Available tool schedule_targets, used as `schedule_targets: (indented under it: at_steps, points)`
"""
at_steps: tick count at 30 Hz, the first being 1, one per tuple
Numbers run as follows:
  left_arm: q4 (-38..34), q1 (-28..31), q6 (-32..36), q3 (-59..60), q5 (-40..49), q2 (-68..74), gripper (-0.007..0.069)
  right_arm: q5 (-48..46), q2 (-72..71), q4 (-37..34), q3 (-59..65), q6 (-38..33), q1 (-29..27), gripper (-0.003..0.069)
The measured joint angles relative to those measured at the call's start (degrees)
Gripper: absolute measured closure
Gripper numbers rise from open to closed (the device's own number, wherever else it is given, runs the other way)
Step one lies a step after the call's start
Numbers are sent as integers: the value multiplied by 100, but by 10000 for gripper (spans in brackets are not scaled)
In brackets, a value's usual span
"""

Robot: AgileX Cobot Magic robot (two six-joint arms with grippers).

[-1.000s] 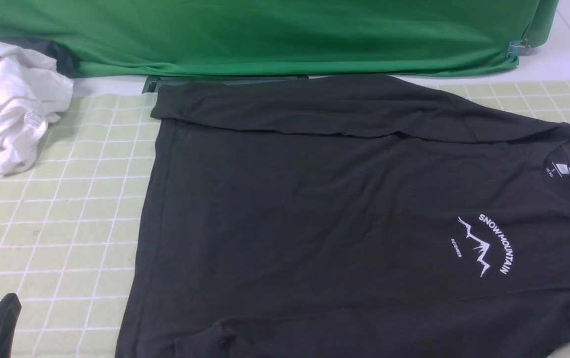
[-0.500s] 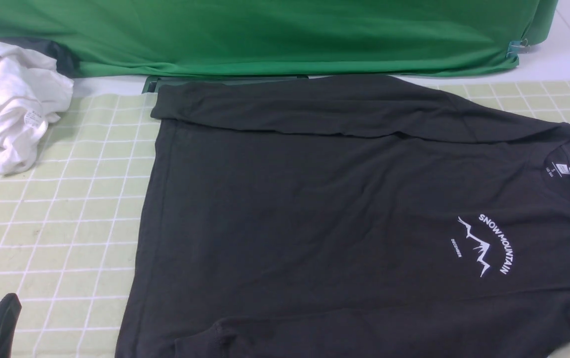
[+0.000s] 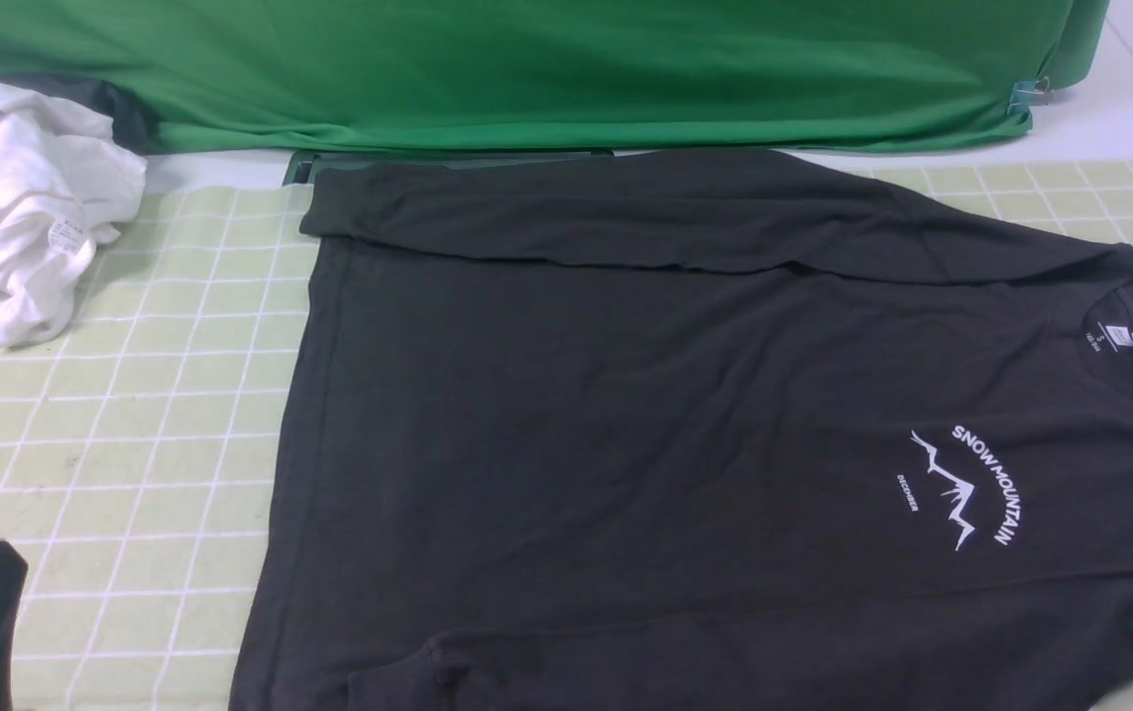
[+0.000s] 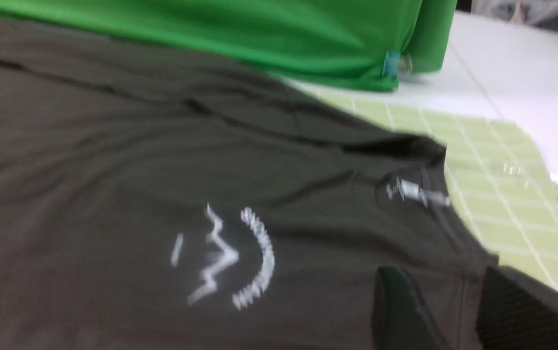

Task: Fold a long-sleeved shirt over a green coffee tablecloth.
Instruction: 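Grasp the left edge of the dark T-shirt lying flat on the table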

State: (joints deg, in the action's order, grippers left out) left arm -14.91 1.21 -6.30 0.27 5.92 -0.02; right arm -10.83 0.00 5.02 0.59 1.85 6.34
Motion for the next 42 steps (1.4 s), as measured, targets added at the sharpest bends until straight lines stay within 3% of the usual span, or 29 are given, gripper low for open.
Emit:
schedule_targets:
  at_steps: [2, 4, 5, 6, 7, 11, 14, 18, 22, 26, 30, 33, 35, 37, 42]
  points:
    - [-1087, 0, -661, 0, 27, 0, 382, 233, 0, -185, 0, 300, 13, 414]
    - [-2465, 0, -1535, 0, 98, 0, 382, 610, 0, -941, 0, 1426, 31, 414]
    - [-2687, 0, -1684, 0, 109, 0, 382, 751, 0, -1230, 0, 1977, 43, 414]
    - [-2803, 0, -1763, 0, 110, 0, 382, 808, 0, -1276, 0, 2085, 43, 414]
    - [-3020, 0, -1933, 0, 110, 0, 382, 961, 0, -1513, 0, 2775, 45, 414]
    - [-2565, 0, -1962, 0, 92, 0, 382, 1083, 0, -1732, 0, 3727, 45, 414]
    - [-2161, 0, -1968, 0, 26, 0, 382, 1178, 0, -1776, 0, 3894, 45, 414]
    - [-2354, -4, -2043, 0, -238, 0, 391, 1377, 0, -1778, 0, 3938, 45, 454]
    - [-2101, -4, -1998, -565, -293, -6, 453, 1583, -2, -1772, -362, 3576, 49, 610]
    - [-1215, -4, -1596, -1852, 33, 316, 559, 1158, 238, -1772, -1781, 2627, 49, 659]
    - [-870, -4, -777, -3217, 1568, 1445, 614, -844, 1089, -1751, -3657, 1304, 49, 662]
    - [-1101, -4, 152, -3973, 3713, 2858, 622, -2992, 2051, -1740, -4950, 409, 49, 662]
    - [-1217, -4, 444, -4039, 4231, 3209, 622, -3552, 2349, -1740, -5204, 206, 49, 662]
    - [-1514, -6, 1133, -4065, 5160, 4415, 622, -4669, 3024, -1740, -5481, -141, 49, 662]
    - [-2218, -389, 2123, -4070, 5479, 5870, 619, -5710, 3920, -1752, -5276, -382, 49, 652]
